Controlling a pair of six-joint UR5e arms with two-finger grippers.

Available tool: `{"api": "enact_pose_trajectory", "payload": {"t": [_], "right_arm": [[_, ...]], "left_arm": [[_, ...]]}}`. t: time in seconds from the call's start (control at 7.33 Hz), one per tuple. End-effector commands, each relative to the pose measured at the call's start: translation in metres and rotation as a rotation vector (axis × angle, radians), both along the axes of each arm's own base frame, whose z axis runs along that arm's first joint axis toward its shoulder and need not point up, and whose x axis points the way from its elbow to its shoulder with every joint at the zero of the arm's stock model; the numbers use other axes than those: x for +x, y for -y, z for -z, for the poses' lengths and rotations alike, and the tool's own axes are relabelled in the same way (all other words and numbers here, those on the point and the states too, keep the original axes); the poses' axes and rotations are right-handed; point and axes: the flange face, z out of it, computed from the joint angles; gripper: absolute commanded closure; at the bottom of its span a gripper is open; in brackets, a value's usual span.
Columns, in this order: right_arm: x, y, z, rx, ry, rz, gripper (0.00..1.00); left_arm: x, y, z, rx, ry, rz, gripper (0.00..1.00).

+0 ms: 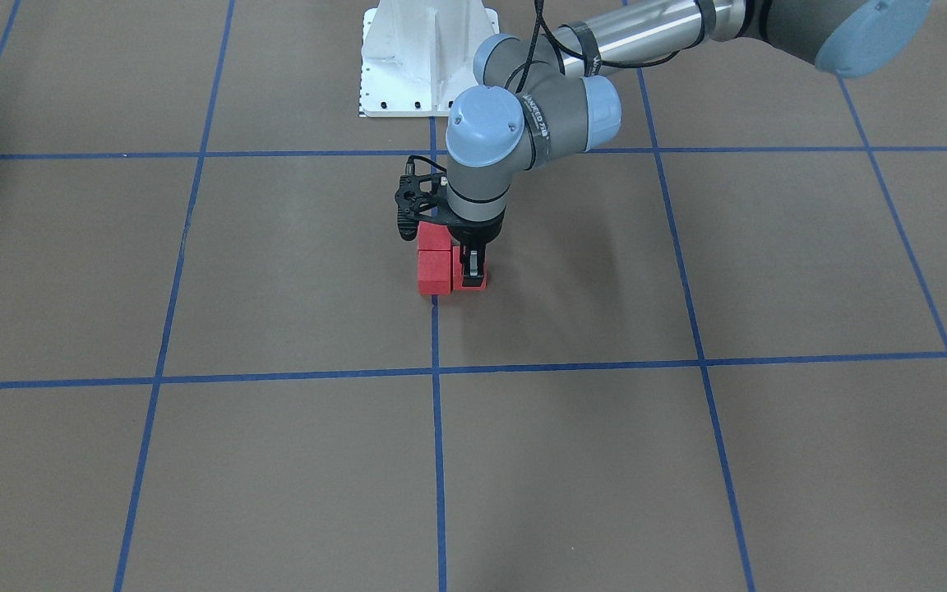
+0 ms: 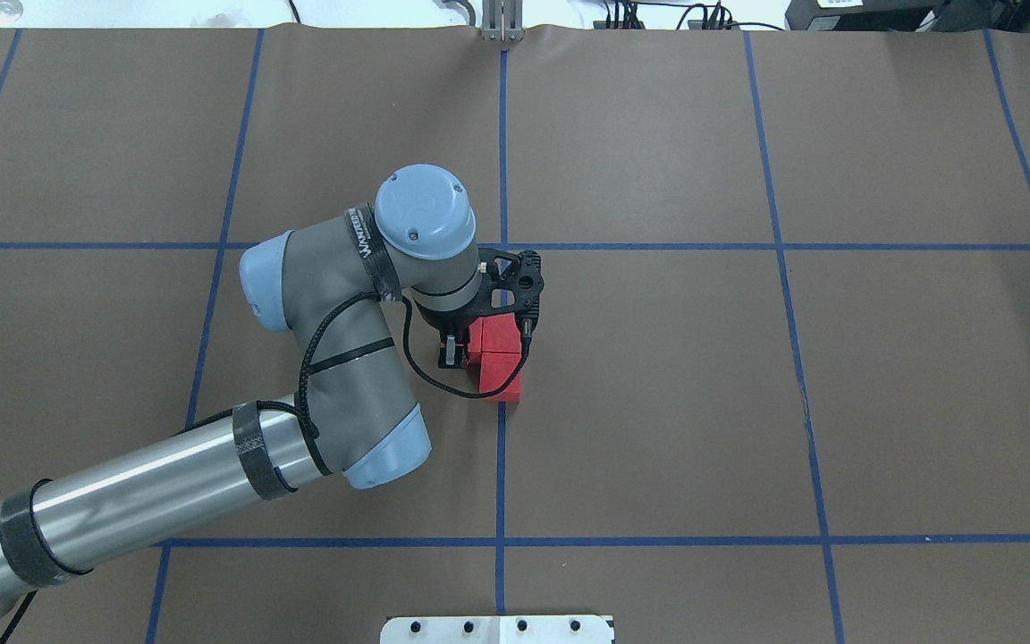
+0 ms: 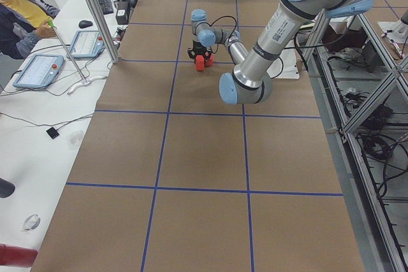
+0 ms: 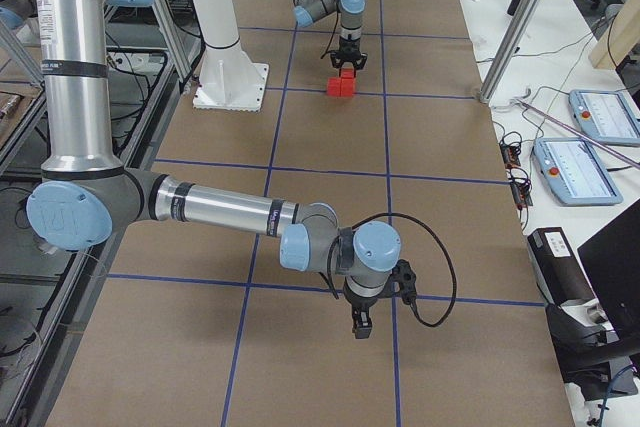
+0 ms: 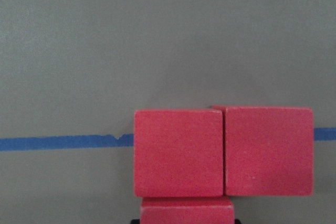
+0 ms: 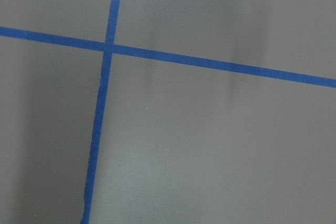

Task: Form red blocks into L shape at center
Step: 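Hold the cube against the farther center cube with the left gripper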

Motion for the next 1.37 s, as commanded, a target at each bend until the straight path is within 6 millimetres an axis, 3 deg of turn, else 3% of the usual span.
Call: {"api": "enact_pose_trajectory", "payload": {"t": [0.0,0.27,0.68,1.23], "right_arm": [[0.0,0.0003,0.0003,0.001,0.0,0.0,0.0],[0.0,0.0012,0.001,0.002,0.0,0.0,0.0],[0.0,0.002,0.0018,0.004,0.0,0.0,0.0],[0.0,0.0029,0.0025,0.004,0.0,-0.001,0.0]], "left_arm": [[0.0017,0.001,-0.0017,0.002,-0.005,0.0,0.59],[0.002,0.0012,-0.0024,0.002,-0.003,0.0,0.57],[0.002,0.0012,-0.0026,0.0,-0.002,0.001,0.32],[0.001,0.0019,-0.0015,0.004,-0.006,0.001,0.1]]}}
